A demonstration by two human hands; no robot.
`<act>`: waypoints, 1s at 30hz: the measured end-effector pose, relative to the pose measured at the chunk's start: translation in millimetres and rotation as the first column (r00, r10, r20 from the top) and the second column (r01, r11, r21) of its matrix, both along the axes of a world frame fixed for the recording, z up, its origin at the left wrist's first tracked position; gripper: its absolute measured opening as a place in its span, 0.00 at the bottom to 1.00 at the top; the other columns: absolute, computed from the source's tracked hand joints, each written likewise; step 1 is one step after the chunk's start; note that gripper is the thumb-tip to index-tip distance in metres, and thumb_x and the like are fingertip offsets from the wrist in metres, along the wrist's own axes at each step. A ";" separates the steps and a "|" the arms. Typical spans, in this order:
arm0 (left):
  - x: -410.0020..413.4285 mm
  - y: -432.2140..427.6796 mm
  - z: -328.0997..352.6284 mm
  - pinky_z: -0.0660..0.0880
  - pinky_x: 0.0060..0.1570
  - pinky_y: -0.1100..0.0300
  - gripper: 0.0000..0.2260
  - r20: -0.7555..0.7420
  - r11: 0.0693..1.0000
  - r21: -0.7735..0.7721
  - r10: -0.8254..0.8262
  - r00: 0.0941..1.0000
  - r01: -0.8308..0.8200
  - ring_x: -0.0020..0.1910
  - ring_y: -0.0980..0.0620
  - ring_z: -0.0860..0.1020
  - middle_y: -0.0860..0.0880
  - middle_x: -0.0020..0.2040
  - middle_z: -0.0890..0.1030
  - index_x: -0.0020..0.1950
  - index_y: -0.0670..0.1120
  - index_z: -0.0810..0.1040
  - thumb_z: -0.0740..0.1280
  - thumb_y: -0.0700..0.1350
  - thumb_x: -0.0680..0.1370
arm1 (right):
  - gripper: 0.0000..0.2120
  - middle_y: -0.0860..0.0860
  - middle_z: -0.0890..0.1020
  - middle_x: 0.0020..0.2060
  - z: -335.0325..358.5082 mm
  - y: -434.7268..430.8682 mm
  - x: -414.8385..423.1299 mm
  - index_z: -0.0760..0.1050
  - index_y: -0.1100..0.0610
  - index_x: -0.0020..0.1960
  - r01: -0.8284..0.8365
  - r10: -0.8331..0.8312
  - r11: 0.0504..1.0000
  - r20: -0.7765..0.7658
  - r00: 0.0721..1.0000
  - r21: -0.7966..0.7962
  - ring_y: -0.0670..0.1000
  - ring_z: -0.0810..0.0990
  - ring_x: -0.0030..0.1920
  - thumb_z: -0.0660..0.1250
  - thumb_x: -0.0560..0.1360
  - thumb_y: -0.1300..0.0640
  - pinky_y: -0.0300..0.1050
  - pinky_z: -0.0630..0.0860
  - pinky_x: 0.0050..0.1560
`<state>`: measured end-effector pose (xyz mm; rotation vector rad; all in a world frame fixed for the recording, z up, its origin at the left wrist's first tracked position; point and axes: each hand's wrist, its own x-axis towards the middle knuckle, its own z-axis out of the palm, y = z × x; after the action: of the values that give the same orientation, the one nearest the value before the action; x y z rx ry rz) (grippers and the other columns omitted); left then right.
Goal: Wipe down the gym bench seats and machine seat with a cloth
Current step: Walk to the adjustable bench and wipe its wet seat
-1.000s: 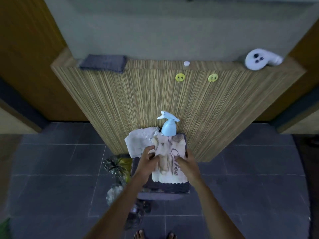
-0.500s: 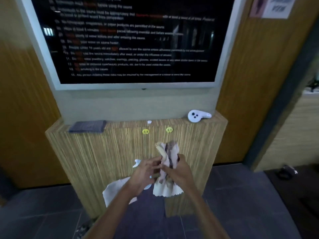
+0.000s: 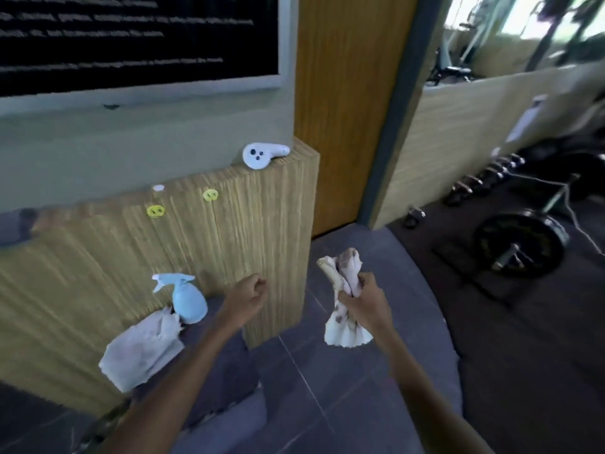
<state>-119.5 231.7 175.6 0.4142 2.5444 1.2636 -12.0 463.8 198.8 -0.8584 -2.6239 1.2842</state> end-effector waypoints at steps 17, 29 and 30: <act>57.4 367.2 -50.1 0.71 0.50 0.61 0.12 -0.003 0.630 -0.331 -0.745 0.667 0.703 0.55 0.47 0.79 0.47 0.55 0.80 0.57 0.43 0.78 0.63 0.48 0.79 | 0.24 0.55 0.80 0.53 -46.0 290.1 250.8 0.69 0.54 0.61 0.653 -0.693 0.720 0.254 0.674 0.233 0.60 0.79 0.53 0.69 0.70 0.45 0.50 0.73 0.48; 100.5 694.2 -59.3 0.73 0.57 0.53 0.11 0.026 0.513 -0.356 -0.830 0.557 0.781 0.57 0.44 0.77 0.44 0.57 0.80 0.57 0.43 0.77 0.62 0.48 0.79 | 0.24 0.53 0.80 0.53 -53.1 560.7 316.0 0.69 0.52 0.61 0.748 -0.778 0.625 0.258 0.572 0.225 0.58 0.79 0.54 0.70 0.69 0.46 0.50 0.71 0.48; 100.5 717.7 -60.7 0.74 0.57 0.52 0.12 0.028 0.505 -0.362 -0.834 0.551 0.784 0.57 0.45 0.77 0.45 0.57 0.80 0.57 0.44 0.77 0.62 0.49 0.79 | 0.24 0.53 0.80 0.53 -54.2 581.9 314.4 0.69 0.52 0.62 0.753 -0.783 0.619 0.257 0.567 0.225 0.58 0.79 0.54 0.70 0.69 0.46 0.49 0.71 0.47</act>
<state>-19.0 949.4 114.9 1.4608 2.0809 0.4150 302.4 1045.7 144.6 -2.0501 -1.9745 0.7874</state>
